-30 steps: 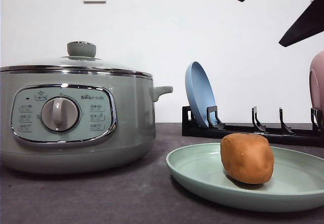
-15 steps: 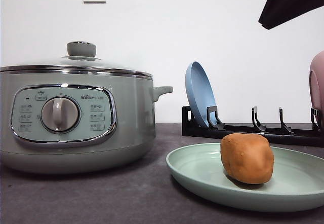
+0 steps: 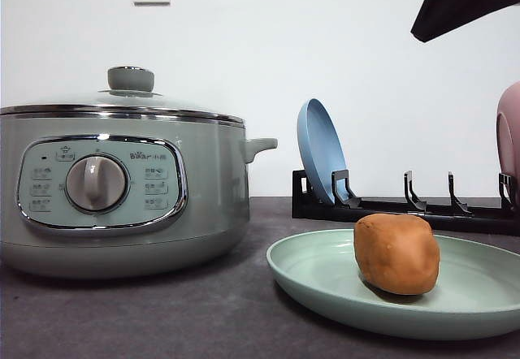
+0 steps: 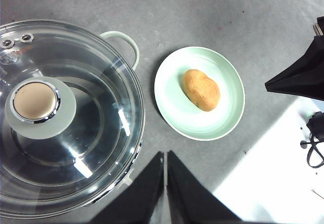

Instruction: Transfer potato from steamer to green plate

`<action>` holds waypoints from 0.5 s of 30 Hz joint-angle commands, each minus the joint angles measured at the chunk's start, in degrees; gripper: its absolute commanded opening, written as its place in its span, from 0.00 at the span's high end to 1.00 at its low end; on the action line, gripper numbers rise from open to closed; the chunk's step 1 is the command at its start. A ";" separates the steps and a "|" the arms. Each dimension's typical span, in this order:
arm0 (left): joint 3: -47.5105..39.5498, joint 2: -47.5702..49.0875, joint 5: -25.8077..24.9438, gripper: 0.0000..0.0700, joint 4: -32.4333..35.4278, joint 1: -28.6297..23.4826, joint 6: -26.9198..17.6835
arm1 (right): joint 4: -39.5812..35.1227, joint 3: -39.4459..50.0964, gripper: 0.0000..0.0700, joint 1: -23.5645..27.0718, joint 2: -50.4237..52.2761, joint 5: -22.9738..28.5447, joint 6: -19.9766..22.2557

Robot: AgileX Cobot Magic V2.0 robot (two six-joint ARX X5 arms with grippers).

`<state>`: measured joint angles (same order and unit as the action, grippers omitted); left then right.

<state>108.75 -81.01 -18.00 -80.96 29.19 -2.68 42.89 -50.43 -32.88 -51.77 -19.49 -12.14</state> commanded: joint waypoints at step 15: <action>1.44 3.51 -0.11 1.00 4.17 -0.65 -2.71 | -0.52 -1.01 1.00 -0.31 -0.17 -0.02 0.83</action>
<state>108.72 -78.94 -17.98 -79.56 28.61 -3.89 42.89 -50.43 -32.88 -51.77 -19.50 -12.14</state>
